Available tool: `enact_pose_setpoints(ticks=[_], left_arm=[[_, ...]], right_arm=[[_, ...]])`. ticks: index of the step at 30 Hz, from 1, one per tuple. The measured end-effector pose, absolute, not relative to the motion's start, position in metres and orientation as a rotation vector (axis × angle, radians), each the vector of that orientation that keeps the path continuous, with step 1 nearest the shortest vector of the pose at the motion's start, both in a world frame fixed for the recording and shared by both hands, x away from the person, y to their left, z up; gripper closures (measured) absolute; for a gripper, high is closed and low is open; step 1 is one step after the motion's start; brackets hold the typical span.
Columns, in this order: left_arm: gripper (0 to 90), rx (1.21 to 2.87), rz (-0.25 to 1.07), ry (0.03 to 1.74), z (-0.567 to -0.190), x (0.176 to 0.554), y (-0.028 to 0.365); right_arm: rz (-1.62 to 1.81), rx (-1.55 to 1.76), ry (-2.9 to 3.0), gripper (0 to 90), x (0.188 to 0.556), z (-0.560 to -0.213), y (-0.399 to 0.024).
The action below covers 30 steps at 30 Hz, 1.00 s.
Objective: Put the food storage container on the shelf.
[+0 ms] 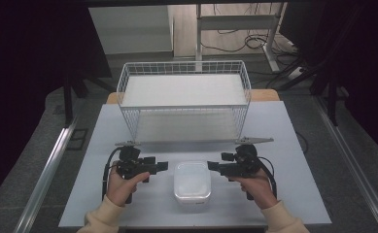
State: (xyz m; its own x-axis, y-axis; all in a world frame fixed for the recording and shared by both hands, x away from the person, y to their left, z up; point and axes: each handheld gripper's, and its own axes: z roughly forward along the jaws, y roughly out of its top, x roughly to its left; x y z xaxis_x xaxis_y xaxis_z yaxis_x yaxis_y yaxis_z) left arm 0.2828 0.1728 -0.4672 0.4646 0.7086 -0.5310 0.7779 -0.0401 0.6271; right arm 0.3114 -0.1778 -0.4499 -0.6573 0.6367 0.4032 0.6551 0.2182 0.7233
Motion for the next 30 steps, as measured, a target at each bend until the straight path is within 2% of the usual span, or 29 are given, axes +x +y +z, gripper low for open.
enact_pose_setpoints(ticks=[7, 15, 22, 28, 30], left_arm=[[29.7, 1.773, -0.121, 1.254, -0.473, 0.276, 0.167], [30.1, 1.811, -0.154, 1.264, -0.487, 0.276, 0.156], [31.8, 1.809, -0.214, 1.273, -0.496, 0.278, 0.150], [36.0, 1.818, -0.269, 1.287, -0.503, 0.279, 0.143], [39.5, 1.820, -0.307, 1.281, -0.505, 0.279, 0.139]], right_arm=[[-1.399, -1.270, -2.443, 24.8, 0.302, -0.463, -0.171], [-1.357, -1.297, -2.394, 32.1, 0.301, -0.476, -0.166], [-1.315, -1.315, -2.365, 33.6, 0.302, -0.487, -0.163], [-1.294, -1.334, -2.321, 36.6, 0.302, -0.491, -0.162], [-1.285, -1.346, -2.281, 40.2, 0.302, -0.493, -0.163]])
